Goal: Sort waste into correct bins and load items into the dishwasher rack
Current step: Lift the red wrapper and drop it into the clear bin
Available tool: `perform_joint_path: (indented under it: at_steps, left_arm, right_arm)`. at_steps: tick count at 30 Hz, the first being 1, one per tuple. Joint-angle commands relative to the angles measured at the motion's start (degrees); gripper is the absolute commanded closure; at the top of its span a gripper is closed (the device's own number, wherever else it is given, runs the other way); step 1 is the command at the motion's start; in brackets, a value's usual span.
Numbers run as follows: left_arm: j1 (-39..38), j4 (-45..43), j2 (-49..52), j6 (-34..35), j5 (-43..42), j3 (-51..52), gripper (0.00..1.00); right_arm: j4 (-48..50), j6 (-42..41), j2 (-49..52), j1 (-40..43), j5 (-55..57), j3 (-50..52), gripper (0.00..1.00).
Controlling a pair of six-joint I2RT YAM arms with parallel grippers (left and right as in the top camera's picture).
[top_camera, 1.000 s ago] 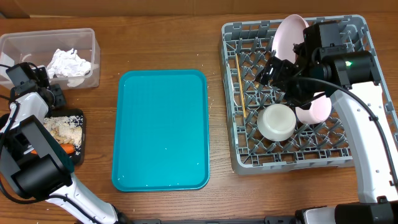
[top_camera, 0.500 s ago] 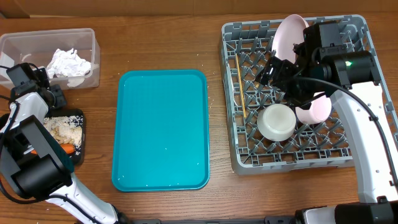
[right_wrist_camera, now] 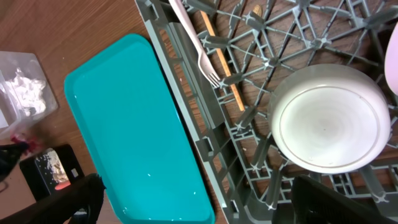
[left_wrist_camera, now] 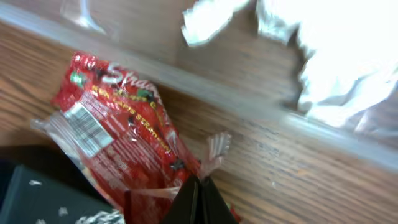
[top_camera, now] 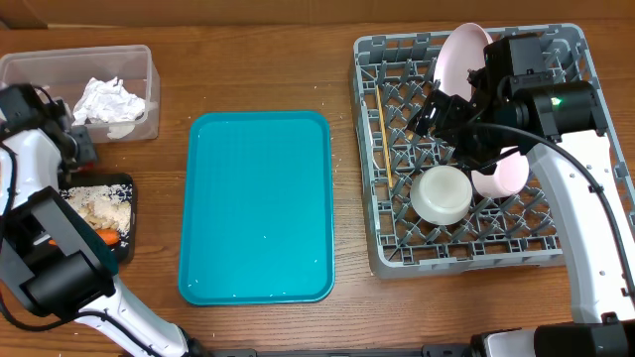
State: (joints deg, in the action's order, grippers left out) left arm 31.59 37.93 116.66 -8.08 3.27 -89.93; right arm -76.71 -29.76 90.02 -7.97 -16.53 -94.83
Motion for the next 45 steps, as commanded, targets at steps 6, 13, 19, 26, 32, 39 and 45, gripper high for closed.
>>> perform_joint_path:
  at_steps: [6,13,19,26,32,39,45]
  left_arm:
    - [-0.11,11.28,0.52,3.23,2.01,-13.92,0.96]
    - [-0.11,20.79,0.52,4.44,8.11,-23.91,0.96]
    - [-0.44,20.06,0.52,6.51,2.27,-28.06,0.96]
    - [-2.12,10.91,1.27,13.27,-10.38,-26.36,0.96]
    - [-4.46,8.26,4.66,16.02,-10.36,-26.36,0.96]
    - [-5.55,8.07,6.75,16.02,-10.19,-26.36,0.93]
    - [-5.53,9.33,6.38,15.91,-10.19,-26.38,0.29]
  right_arm:
    - [0.15,0.11,-0.48,-0.17,-0.24,-1.03,0.00]
    - [0.15,0.11,-0.48,-0.17,-0.24,-1.03,0.00]
    - [0.15,0.11,-0.48,-0.17,-0.24,-1.03,0.00]
    - [0.15,0.11,-0.48,-0.17,-0.24,-1.03,0.00]
    - [0.15,0.11,-0.48,-0.17,-0.24,-1.03,0.00]
    - [0.15,0.11,-0.48,-0.17,-0.24,-1.03,0.00]
    - [0.15,0.11,-0.48,-0.17,-0.24,-1.03,0.00]
